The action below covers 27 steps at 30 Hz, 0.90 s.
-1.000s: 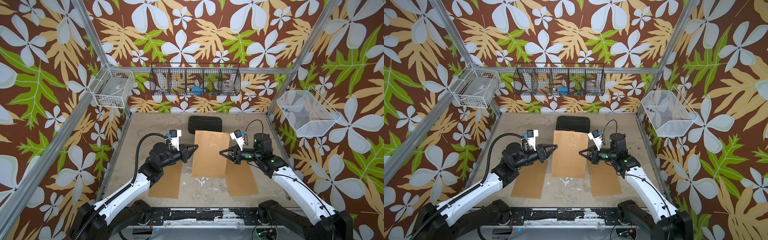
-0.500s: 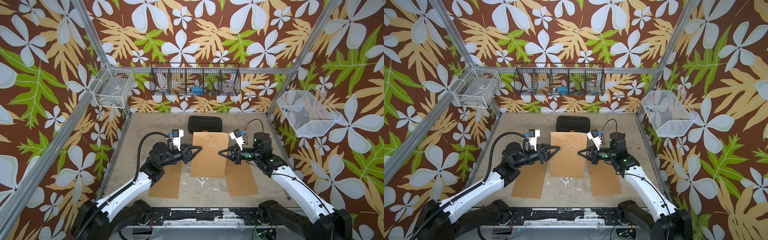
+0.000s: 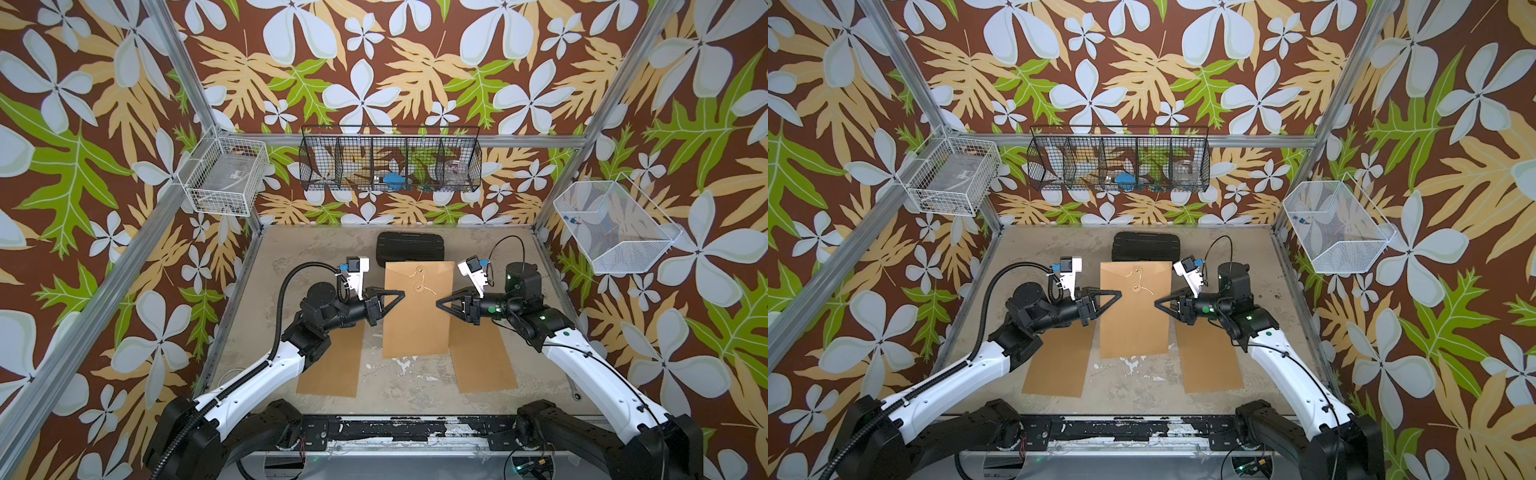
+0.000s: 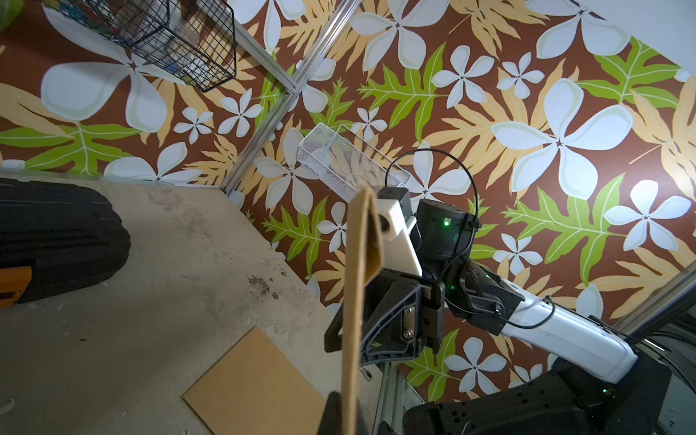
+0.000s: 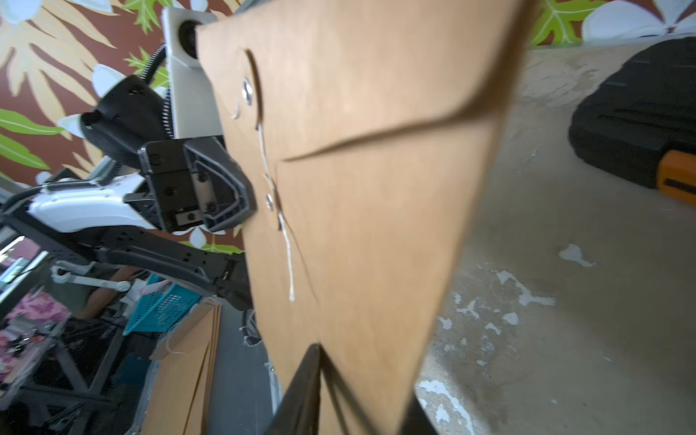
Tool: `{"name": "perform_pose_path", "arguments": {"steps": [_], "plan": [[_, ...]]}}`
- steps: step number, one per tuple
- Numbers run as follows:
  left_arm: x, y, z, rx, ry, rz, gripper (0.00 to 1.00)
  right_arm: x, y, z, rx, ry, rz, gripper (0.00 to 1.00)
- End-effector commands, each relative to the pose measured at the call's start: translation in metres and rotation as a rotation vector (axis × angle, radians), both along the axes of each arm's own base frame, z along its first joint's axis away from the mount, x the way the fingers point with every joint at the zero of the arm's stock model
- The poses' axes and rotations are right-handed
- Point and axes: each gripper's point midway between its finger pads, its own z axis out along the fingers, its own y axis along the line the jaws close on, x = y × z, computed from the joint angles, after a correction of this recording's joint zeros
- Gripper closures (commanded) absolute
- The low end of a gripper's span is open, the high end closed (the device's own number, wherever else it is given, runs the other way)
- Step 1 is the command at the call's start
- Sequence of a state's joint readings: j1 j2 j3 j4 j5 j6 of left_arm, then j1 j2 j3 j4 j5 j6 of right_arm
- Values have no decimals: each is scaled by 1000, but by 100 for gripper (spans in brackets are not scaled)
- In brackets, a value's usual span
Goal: Open the file bag
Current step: Pick up the file bag from the center of the board, then open the file bag.
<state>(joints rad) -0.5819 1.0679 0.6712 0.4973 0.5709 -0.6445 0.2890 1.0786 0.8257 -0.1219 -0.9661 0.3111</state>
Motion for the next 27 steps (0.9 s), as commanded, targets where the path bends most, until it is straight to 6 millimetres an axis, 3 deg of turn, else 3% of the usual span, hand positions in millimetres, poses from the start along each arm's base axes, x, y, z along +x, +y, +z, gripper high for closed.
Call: {"name": "perform_pose_path", "arguments": {"steps": [1,5,9,16,27], "plan": [[16,11,-1,59,-19,116,100,20,-17,-14,-105,7,-165,67],[26,19,-8,138,-4,186,100,29,-38,-14,-182,-19,-309,68],[31,19,-17,175,23,195,100,26,-43,0,-196,-73,-328,69],[30,15,-20,165,49,175,100,19,-28,14,-234,-138,-264,69],[23,11,-21,148,64,130,100,28,11,15,-317,-186,-206,65]]}}
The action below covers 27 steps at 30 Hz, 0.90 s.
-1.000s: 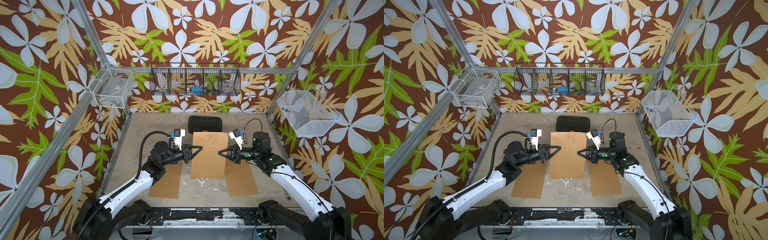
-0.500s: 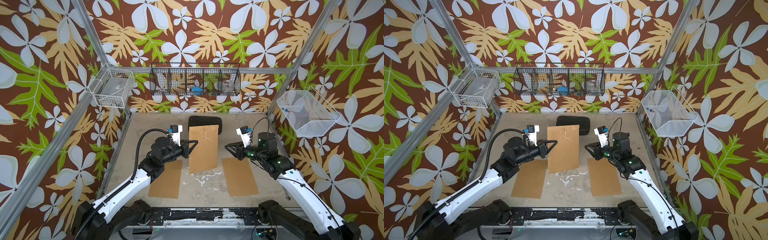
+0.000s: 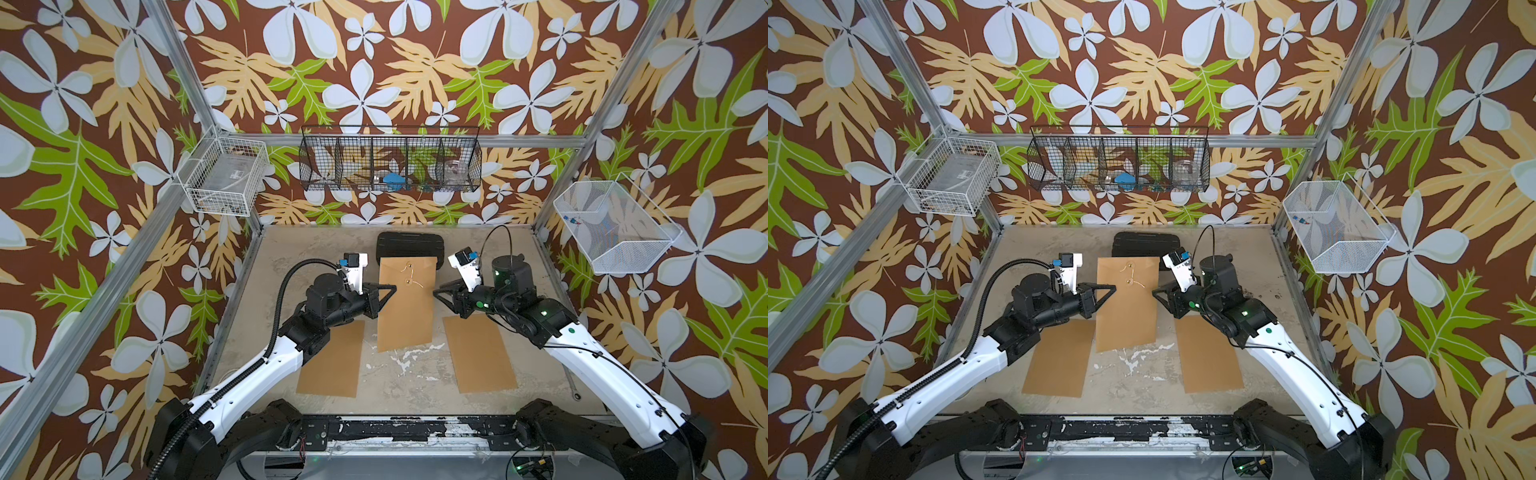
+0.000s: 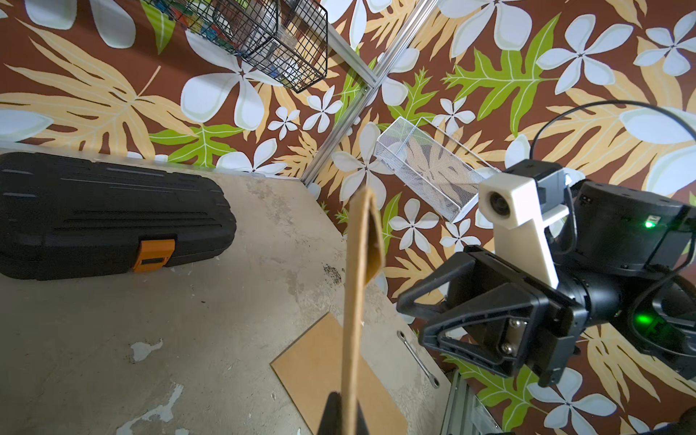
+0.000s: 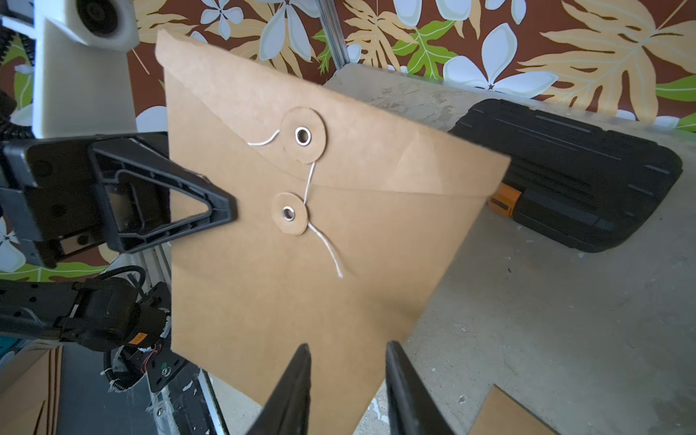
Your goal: Open the file bag
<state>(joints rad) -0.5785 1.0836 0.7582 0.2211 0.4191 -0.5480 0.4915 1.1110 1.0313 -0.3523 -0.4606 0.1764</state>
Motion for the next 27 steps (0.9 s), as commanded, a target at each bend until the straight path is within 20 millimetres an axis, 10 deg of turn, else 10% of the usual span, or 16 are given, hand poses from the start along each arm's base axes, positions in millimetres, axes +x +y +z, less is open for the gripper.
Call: {"name": "perform_pose_path", "arguments": {"steps": [1,27], "plan": [[-3,-2,6,-23,-17,-21,100,5,4,4,-24,-34,-5,65],[-15,-6,8,-80,-7,-80,100,5,35,-13,-38,0,59,69]]}}
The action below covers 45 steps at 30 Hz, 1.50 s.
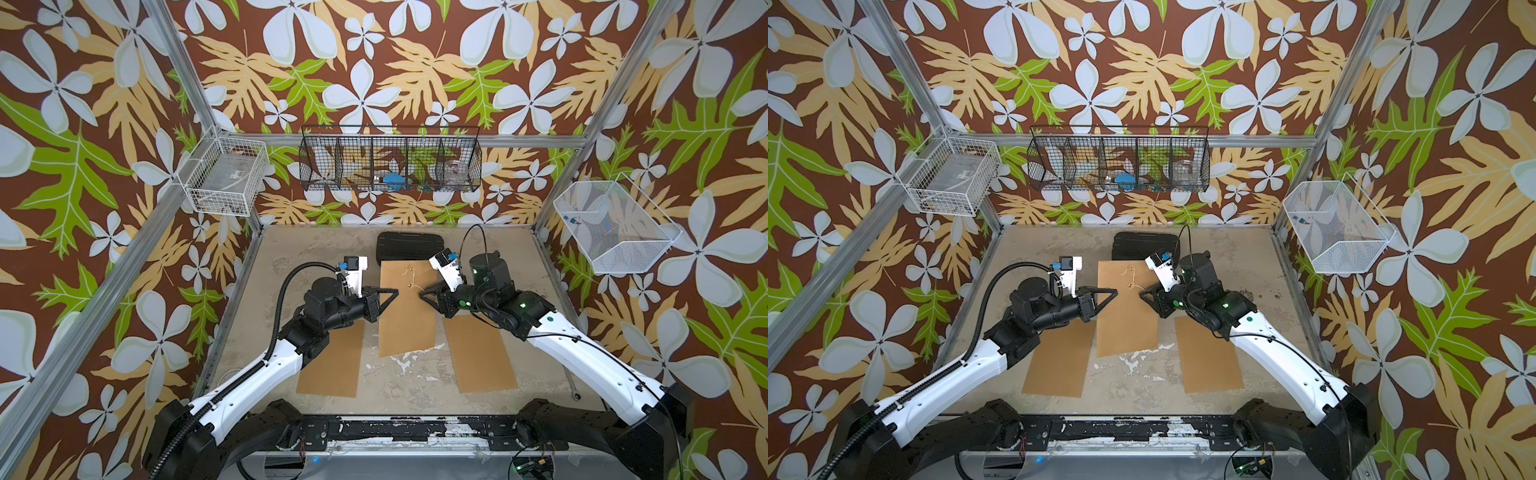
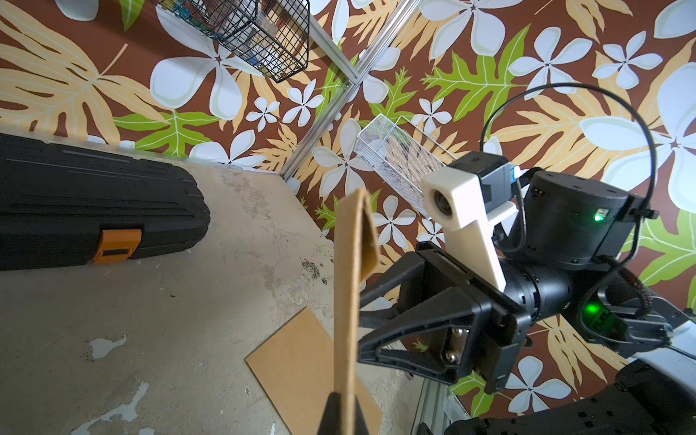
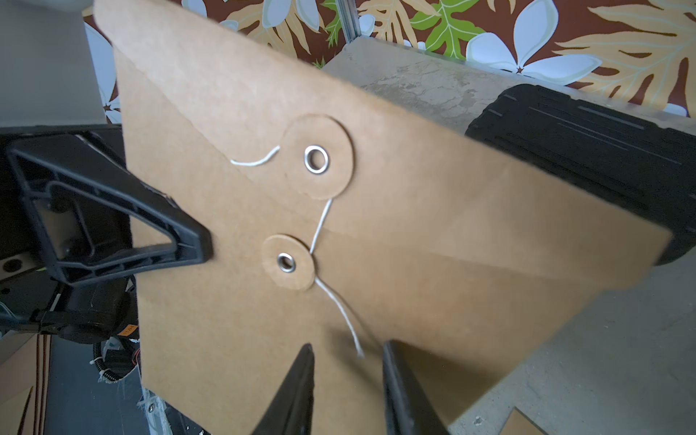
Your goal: Open the file bag
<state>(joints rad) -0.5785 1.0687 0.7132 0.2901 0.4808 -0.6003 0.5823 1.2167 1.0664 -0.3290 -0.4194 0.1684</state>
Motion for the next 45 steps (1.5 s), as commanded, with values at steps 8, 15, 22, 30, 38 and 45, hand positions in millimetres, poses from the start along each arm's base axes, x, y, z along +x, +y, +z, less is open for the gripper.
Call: {"name": "perform_pose_path", "arguments": {"steps": [8,15,22,30,38,45], "plan": [[-6,-2,7,-29,-23,-34,100,6,5,1,3,-24,-7,71],[-8,-3,7,-37,-21,-45,100,8,6,-6,-19,-18,-10,73],[-9,-4,8,-47,-17,-51,100,9,7,-11,-36,-18,-16,74],[-10,-4,9,-56,-14,-59,100,11,9,-15,-57,-22,-25,77],[-11,-4,6,-59,-8,-57,100,15,10,-16,-42,-19,-47,87],[-11,-3,3,-59,-4,-53,100,14,12,-8,-7,-27,-50,97]]}}
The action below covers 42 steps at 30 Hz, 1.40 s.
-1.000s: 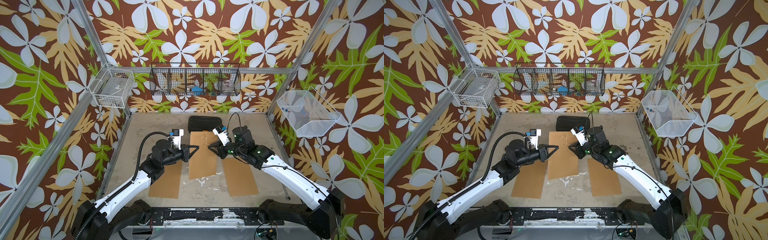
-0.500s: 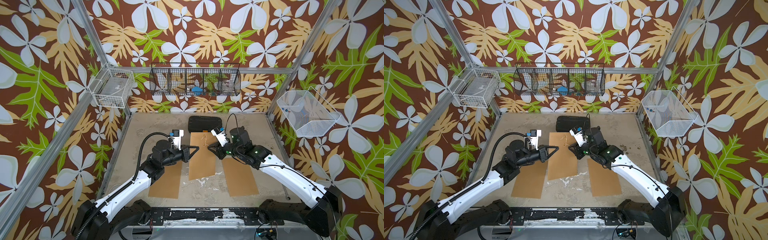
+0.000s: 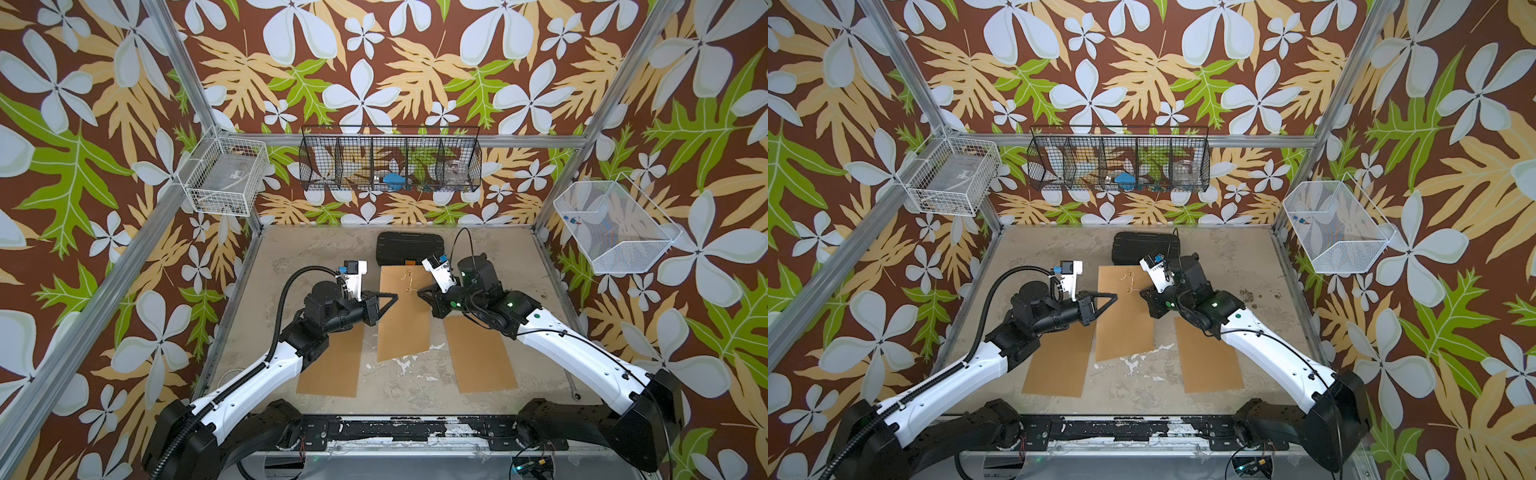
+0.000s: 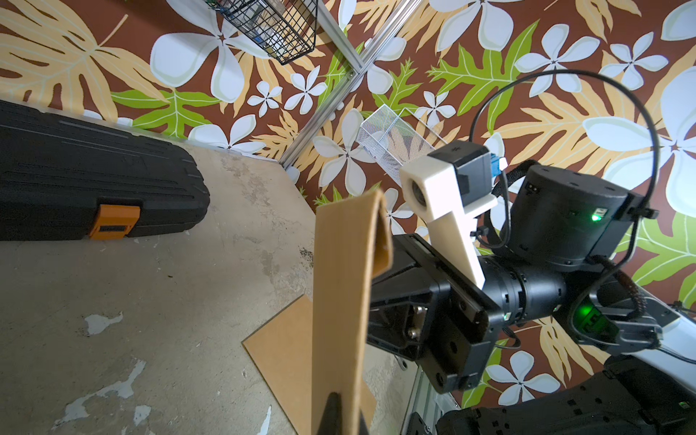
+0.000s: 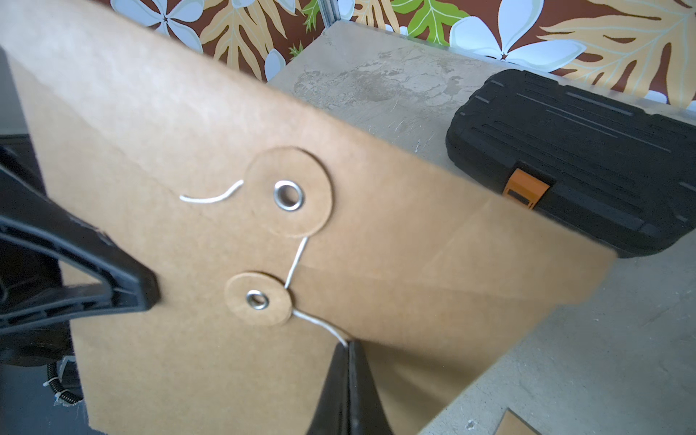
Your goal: Open the file bag
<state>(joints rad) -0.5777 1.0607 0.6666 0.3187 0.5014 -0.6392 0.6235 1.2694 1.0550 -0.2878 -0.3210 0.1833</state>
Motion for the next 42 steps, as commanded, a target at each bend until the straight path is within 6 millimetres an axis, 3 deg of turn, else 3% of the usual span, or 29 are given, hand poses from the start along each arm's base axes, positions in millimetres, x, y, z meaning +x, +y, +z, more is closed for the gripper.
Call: {"name": "perform_pose_path", "arguments": {"steps": [1,21,42], "plan": [[-5,-3,15,-45,-46,-35,100,2,5,12,46,-27,2,98],[-3,0,5,-43,-31,-9,100,-8,9,48,133,-64,43,100],[-6,-2,3,-78,-15,-28,100,-13,27,66,210,-47,122,100]]}}
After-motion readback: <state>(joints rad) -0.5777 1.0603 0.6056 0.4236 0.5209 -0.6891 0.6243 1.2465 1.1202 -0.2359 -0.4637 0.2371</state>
